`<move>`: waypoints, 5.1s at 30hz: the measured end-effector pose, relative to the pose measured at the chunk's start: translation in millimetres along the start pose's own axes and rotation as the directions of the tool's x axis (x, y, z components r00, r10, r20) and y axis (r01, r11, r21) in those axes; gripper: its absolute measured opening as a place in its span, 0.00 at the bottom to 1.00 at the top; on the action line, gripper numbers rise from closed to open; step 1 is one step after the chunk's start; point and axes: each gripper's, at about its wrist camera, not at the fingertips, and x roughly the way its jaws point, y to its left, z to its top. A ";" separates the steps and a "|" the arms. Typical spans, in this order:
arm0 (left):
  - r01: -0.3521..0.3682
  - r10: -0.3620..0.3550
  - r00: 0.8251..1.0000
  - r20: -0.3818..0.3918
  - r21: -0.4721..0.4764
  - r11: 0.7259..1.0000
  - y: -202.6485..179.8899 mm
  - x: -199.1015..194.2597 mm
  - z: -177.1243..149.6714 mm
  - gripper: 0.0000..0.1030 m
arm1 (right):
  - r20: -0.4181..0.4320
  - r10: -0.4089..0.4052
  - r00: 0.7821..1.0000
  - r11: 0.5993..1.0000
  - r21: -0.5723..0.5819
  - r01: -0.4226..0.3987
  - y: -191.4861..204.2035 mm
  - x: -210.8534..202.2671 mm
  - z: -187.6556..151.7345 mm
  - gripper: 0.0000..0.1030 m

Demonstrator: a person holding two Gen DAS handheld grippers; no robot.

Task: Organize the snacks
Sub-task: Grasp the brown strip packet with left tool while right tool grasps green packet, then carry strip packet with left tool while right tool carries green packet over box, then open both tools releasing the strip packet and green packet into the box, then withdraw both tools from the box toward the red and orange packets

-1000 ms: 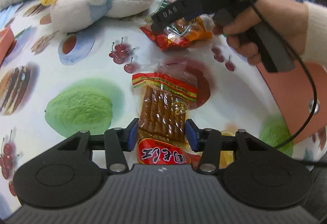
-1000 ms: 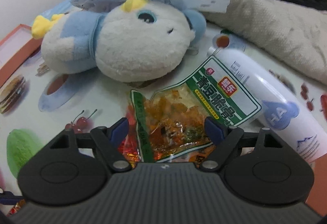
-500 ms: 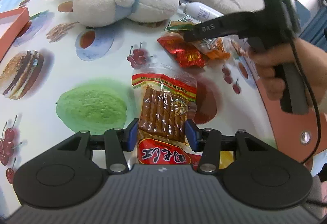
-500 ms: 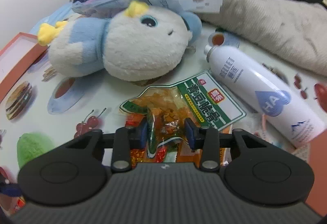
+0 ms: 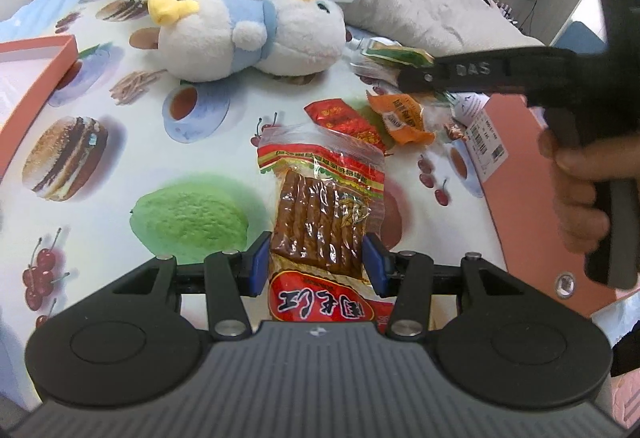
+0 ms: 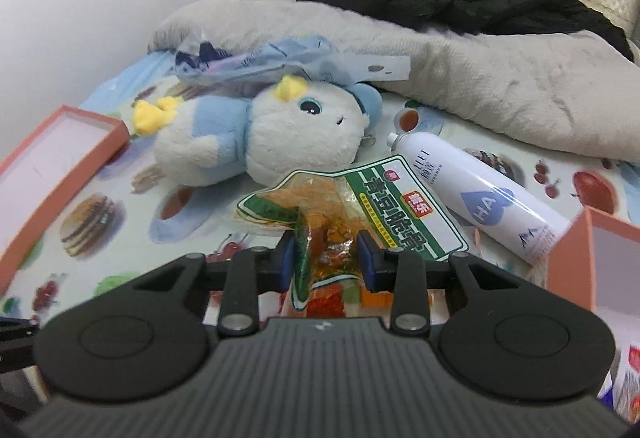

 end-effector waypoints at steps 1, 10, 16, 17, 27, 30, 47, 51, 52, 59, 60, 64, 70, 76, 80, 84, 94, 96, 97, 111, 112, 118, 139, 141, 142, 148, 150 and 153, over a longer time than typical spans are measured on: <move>0.000 0.000 1.000 0.005 0.000 1.000 -0.8 -3.7 -0.6 0.52 | 0.008 0.003 1.000 1.000 0.008 -0.003 1.4 -7.8 -2.5 0.35; 0.001 0.000 0.999 0.032 -0.021 1.000 -6.8 -30.8 -8.9 0.52 | 0.050 -0.001 0.999 0.998 0.067 -0.002 11.3 -67.4 -28.4 0.34; 0.004 -0.003 0.999 0.052 -0.014 1.000 -13.2 -48.1 -12.5 0.52 | 0.063 -0.010 0.998 0.993 0.117 0.002 14.5 -102.8 -49.7 0.34; 0.004 -0.004 0.999 0.054 -0.013 1.000 -14.2 -50.3 -12.8 0.52 | 0.066 -0.015 0.998 0.992 0.125 0.007 15.2 -108.0 -52.6 0.34; 0.004 -0.002 0.998 0.058 -0.021 1.000 -17.9 -72.0 -21.8 0.52 | 0.044 -0.052 0.998 0.982 0.187 0.043 25.0 -140.2 -90.0 0.34; 0.004 -0.002 0.998 0.057 -0.028 1.000 -18.4 -78.0 -21.8 0.52 | 0.055 -0.052 0.997 0.980 0.196 0.041 27.3 -148.5 -92.6 0.34; 0.096 -0.098 0.984 0.152 0.017 0.995 -73.8 -114.3 37.2 0.52 | 0.220 -0.142 0.965 0.980 0.171 0.105 3.7 -212.6 -53.1 0.34; 0.120 -0.127 0.976 0.176 0.051 0.991 -95.2 -122.1 54.7 0.52 | 0.250 -0.174 0.952 0.974 0.185 0.129 -9.8 -226.8 -44.2 0.34; 0.127 -0.136 0.974 0.180 0.058 0.990 -100.7 -123.6 59.1 0.52 | 0.256 -0.181 0.950 0.973 0.190 0.134 -13.5 -230.2 -42.4 0.34; 0.169 -0.188 0.964 0.191 0.109 0.979 -139.9 -124.9 82.1 0.52 | 0.282 -0.229 0.932 0.961 0.217 0.171 -38.0 -248.5 -38.8 0.34; 0.176 -0.196 0.962 0.190 0.118 0.977 -146.0 -124.5 84.8 0.52 | 0.286 -0.240 0.928 0.959 0.220 0.180 -41.3 -250.3 -38.6 0.34; 0.194 -0.221 0.957 0.186 0.149 0.970 -169.8 -123.2 90.4 0.52 | 0.288 -0.271 0.919 0.950 0.237 0.206 -57.2 -258.1 -41.3 0.34; 0.229 -0.260 0.951 0.169 0.182 0.956 -205.9 -114.4 93.4 0.52 | 0.284 -0.323 0.903 0.935 0.246 0.257 -81.6 -267.5 -46.2 0.34; 0.255 -0.284 0.953 0.107 0.228 0.940 -245.5 -89.5 91.4 0.52 | 0.250 -0.372 0.894 0.910 0.288 0.299 -111.3 -270.7 -60.1 0.35; 0.271 -0.292 0.955 0.050 0.247 0.930 -268.1 -68.0 86.0 0.52 | 0.212 -0.399 0.892 0.891 0.320 0.322 -133.5 -266.1 -73.6 0.35; 0.280 -0.288 0.957 -0.007 0.269 0.922 -286.4 -43.8 79.9 0.52 | 0.171 -0.417 0.893 0.873 0.348 0.341 -152.4 -257.8 -87.7 0.35; 0.284 -0.259 0.958 -0.122 0.302 0.910 -319.4 9.6 64.2 0.52 | 0.068 -0.431 0.900 0.845 0.381 0.376 -185.4 -230.6 -118.8 0.35; 0.285 -0.252 0.957 -0.143 0.307 0.908 -324.8 18.6 60.1 0.52 | 0.045 -0.431 0.901 0.841 0.383 0.383 -190.5 -224.3 -124.8 0.35; 0.279 -0.243 0.958 -0.150 0.312 0.908 -327.8 22.7 58.0 0.52 | 0.036 -0.432 0.901 0.840 0.381 0.387 -193.2 -221.9 -127.3 0.35; 0.274 -0.227 0.957 -0.179 0.308 0.911 -334.0 34.5 56.0 0.71 | -0.011 -0.412 0.911 0.833 0.400 0.382 -205.9 -212.8 -141.5 0.59; 0.277 -0.232 0.957 -0.175 0.313 0.908 -334.7 31.9 56.5 0.71 | -0.008 -0.412 0.911 0.833 0.402 0.380 -206.6 -214.0 -141.3 0.59; 0.278 -0.248 0.960 -0.131 0.333 0.901 -334.5 11.7 61.9 0.71 | 0.038 -0.412 0.910 0.835 0.417 0.360 -202.6 -229.6 -133.0 0.59; 0.249 -0.292 0.951 0.098 0.312 0.917 -276.5 -99.1 82.1 0.71 | 0.273 -0.369 0.889 0.883 0.400 0.244 -144.3 -291.7 -82.5 0.59; 0.248 -0.295 0.948 0.118 0.309 0.918 -268.6 -109.2 80.1 0.71 | 0.291 -0.355 0.888 0.889 0.400 0.225 -136.4 -295.1 -80.2 0.59; 0.243 -0.293 0.948 0.126 0.310 0.919 -264.5 -113.1 78.9 0.71 | 0.297 -0.352 0.888 0.891 0.396 0.221 -131.8 -296.2 -79.1 0.59; 0.210 -0.258 0.954 0.151 0.276 0.938 -235.5 -125.7 71.1 0.71 | 0.316 -0.325 0.891 0.908 0.368 0.201 -105.5 -288.4 -76.1 0.59; 0.198 -0.245 0.956 0.160 0.264 0.944 -224.0 -129.2 68.5 0.71 | 0.316 -0.309 0.897 0.915 0.356 0.189 -96.2 -281.7 -76.7 0.59; 0.172 -0.220 0.960 0.172 0.256 0.951 -208.9 -132.3 64.9 0.71 | 0.312 -0.294 0.904 0.925 0.331 0.186 -81.4 -273.8 -78.8 0.59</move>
